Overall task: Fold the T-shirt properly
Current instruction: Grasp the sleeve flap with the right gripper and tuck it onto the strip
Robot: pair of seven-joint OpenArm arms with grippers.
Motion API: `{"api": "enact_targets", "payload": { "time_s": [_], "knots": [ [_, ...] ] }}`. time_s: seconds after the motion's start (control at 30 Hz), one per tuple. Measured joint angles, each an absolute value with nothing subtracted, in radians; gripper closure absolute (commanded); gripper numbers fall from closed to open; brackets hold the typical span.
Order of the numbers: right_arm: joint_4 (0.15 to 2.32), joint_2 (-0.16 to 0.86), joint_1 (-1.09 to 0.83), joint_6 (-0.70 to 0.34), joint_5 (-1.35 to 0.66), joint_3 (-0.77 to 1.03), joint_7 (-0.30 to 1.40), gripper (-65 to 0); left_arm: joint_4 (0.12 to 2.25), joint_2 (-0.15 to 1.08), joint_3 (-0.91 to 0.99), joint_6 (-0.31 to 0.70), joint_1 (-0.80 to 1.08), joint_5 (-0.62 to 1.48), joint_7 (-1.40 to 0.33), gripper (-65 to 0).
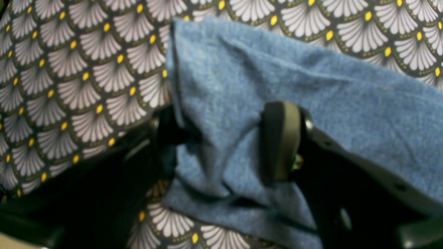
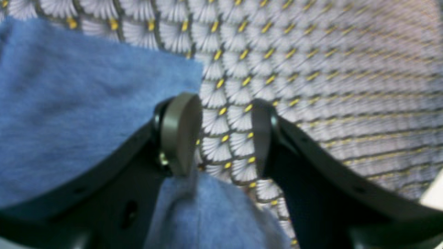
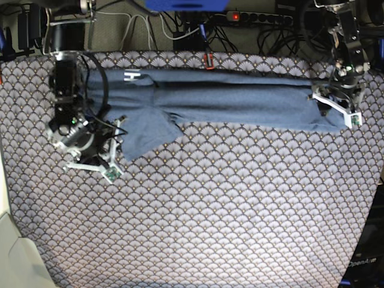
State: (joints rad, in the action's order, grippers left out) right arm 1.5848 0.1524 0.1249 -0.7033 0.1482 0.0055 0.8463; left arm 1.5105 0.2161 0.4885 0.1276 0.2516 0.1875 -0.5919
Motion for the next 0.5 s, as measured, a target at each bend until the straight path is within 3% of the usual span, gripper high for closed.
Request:
{"api": "enact_targets", "payload": {
  "time_s": [0.5],
  "knots": [
    [1.325, 0.132, 0.202, -0.702, 0.149, -0.029, 0.723, -28.4, 1.510, 0.213, 0.488, 0.124, 0.248, 0.184, -0.592, -36.2]
  ]
}}
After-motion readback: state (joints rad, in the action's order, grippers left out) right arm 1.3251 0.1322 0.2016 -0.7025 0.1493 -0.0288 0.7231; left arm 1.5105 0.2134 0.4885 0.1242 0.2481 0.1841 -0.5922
